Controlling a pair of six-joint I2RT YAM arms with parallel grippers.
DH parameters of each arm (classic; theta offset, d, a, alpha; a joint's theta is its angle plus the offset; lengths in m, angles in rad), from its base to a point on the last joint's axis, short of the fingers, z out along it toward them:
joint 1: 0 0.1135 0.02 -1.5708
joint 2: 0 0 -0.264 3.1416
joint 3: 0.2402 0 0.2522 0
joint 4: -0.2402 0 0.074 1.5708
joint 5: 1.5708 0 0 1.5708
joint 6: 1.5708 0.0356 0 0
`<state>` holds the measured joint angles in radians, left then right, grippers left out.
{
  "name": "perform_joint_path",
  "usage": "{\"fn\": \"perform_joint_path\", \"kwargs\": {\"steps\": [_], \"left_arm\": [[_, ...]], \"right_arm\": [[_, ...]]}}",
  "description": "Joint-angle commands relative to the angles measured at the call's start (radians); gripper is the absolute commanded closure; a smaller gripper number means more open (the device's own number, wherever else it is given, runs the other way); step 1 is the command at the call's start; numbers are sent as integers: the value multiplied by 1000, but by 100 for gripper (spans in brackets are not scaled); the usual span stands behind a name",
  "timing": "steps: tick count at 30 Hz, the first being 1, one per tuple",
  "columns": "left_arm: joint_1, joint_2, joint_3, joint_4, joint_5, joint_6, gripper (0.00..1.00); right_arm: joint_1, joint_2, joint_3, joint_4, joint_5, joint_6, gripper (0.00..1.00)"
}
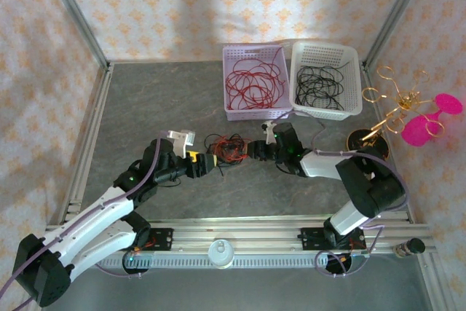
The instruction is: Untangle the cables
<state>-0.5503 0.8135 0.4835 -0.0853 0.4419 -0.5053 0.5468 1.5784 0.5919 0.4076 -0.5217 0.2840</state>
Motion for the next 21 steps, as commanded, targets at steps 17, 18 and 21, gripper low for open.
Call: {"fn": "perform_joint_path", "kwargs": {"steps": [17,18,21], "left_arm": [[-3,45,92,22,23,61,27],[-3,47,104,27,18,76,27],[-3,36,139,46,1,124,27]], "right_arm": [[57,-279,127,-240,72,-262,100],[70,-315,142,-274,77,-276,100],[85,-391,194,-362,74,-320,100]]}}
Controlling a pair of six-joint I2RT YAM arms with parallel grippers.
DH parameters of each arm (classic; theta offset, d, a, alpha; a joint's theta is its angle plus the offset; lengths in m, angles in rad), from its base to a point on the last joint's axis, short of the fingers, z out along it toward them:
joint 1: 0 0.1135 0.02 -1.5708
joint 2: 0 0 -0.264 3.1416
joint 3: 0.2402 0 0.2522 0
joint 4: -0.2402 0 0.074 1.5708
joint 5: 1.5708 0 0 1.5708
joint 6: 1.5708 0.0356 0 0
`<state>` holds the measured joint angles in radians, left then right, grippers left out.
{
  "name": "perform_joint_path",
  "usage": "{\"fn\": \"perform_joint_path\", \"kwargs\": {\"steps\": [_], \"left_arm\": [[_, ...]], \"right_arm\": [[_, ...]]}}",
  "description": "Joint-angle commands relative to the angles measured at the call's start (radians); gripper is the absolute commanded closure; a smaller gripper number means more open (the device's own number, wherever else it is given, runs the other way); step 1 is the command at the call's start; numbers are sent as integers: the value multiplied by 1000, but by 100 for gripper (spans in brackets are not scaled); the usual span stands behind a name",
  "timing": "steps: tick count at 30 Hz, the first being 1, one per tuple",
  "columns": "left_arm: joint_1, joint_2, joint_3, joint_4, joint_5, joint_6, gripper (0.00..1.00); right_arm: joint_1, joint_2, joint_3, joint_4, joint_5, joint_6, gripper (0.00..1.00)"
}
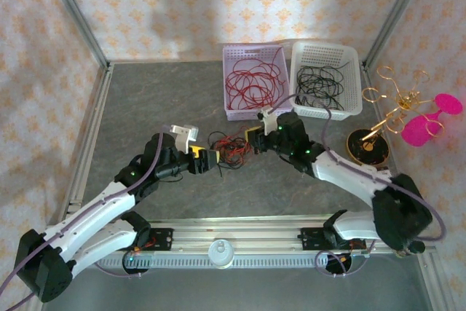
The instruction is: Untangle the cables
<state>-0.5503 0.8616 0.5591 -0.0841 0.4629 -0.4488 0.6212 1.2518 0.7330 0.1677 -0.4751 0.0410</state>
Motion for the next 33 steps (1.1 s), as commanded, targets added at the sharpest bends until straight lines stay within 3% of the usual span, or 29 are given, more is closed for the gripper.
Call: {"fn": "perform_joint_path", "kwargs": {"steps": [1,5,12,14,21,24,29,33], "left_arm": [[-3,-16,80,44,-31,87,27],[-3,-3,172,36,-47,180,22],[-3,172,309,71,56,387,21],[-3,231,316,128,113,432,23],[-3,335,249,432,144,459,23],[-3,374,252,489,156,443,31],[-4,428,256,493,142,469,31],[-3,460,264,467,142,501,45]], "right_arm": [[11,-87,74,-147,29,-91,99],[11,-129,164,-231,21,-158,96],[11,-116,301,-332,-42,-292,98],[11,-117,319,-344,-48,-337,99],[11,-97,421,-434,-113,-469,100],[11,-83,449,-474,-124,-495,100],[11,-79,449,-491,-142,-517,100],[11,-80,460,-508,-161,-534,100]]}}
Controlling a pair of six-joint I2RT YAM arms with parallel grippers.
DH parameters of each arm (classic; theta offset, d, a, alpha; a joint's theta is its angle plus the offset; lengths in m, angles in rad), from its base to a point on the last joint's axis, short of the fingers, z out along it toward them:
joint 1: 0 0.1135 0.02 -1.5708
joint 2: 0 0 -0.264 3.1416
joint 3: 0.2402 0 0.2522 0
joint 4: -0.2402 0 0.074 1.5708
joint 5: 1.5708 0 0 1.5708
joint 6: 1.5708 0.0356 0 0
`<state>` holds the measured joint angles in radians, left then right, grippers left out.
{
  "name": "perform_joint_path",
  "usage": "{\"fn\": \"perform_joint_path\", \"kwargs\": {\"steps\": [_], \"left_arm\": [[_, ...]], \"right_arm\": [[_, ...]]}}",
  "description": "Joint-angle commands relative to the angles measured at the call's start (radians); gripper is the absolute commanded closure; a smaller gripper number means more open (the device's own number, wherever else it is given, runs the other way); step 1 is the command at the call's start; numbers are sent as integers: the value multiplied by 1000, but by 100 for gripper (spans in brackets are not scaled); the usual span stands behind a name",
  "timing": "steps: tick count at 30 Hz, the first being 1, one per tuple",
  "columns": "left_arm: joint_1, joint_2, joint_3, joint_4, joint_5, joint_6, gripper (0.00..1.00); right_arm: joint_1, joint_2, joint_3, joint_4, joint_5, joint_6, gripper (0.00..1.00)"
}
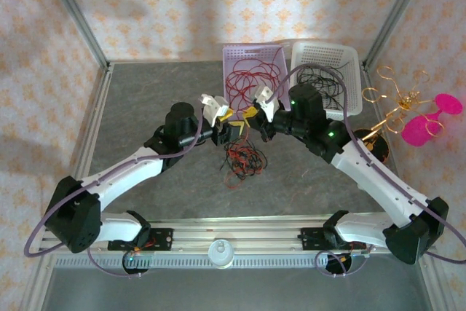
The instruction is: Untangle the cables
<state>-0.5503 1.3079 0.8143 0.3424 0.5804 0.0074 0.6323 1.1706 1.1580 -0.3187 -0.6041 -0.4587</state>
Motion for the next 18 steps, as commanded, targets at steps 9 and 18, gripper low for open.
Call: {"fn": "perform_joint_path", "kwargs": {"steps": [9,18], "left_arm": [[-3,91,58,100,43,37,46],[-11,66,39,154,-113,2,100]], "right_arm": [[0,31,79,-85,-42,-62,100],[0,-22,31,-40,23,-31,99]]}}
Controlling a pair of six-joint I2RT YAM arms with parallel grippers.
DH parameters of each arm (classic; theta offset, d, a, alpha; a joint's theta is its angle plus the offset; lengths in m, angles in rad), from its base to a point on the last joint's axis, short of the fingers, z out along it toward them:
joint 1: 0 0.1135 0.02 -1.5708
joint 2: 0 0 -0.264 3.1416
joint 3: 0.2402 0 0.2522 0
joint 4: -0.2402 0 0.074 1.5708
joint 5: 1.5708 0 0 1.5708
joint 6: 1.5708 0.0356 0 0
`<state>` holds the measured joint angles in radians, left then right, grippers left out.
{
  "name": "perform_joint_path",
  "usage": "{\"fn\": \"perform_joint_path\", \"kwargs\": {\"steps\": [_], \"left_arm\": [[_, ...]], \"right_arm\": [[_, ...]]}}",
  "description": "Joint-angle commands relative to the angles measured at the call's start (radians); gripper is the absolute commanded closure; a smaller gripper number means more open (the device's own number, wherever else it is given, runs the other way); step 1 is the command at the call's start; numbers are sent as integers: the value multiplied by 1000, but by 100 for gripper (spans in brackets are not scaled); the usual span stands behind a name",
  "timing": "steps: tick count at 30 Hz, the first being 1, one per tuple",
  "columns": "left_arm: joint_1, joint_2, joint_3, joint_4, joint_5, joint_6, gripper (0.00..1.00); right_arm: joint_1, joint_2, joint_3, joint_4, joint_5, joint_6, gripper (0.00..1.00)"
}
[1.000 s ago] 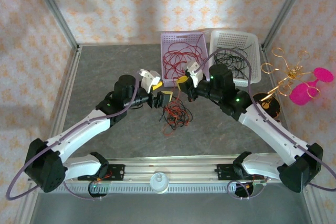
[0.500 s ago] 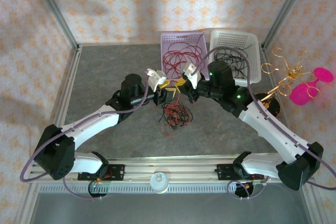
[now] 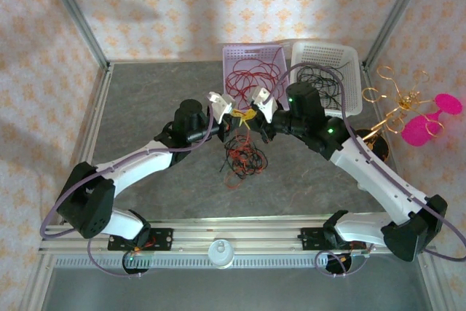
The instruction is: Untangle the cables
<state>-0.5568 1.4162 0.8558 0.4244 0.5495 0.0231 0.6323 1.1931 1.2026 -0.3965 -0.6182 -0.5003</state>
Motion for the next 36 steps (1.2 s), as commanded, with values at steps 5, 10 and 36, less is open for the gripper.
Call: {"fn": "perform_joint_path", "kwargs": {"steps": [5,10,36], "left_arm": [[-8,-139,-45,59,-146,-24,100],[-28,-189,-33,-1,-198,-55,100],[-192,-230,380,-714,-763,-7,100]], "right_arm": [[2,-77,-150,351,244,314,61],[66,-47,-260,536,317,477,58],[29,37,-535,646,779,705,70]]}}
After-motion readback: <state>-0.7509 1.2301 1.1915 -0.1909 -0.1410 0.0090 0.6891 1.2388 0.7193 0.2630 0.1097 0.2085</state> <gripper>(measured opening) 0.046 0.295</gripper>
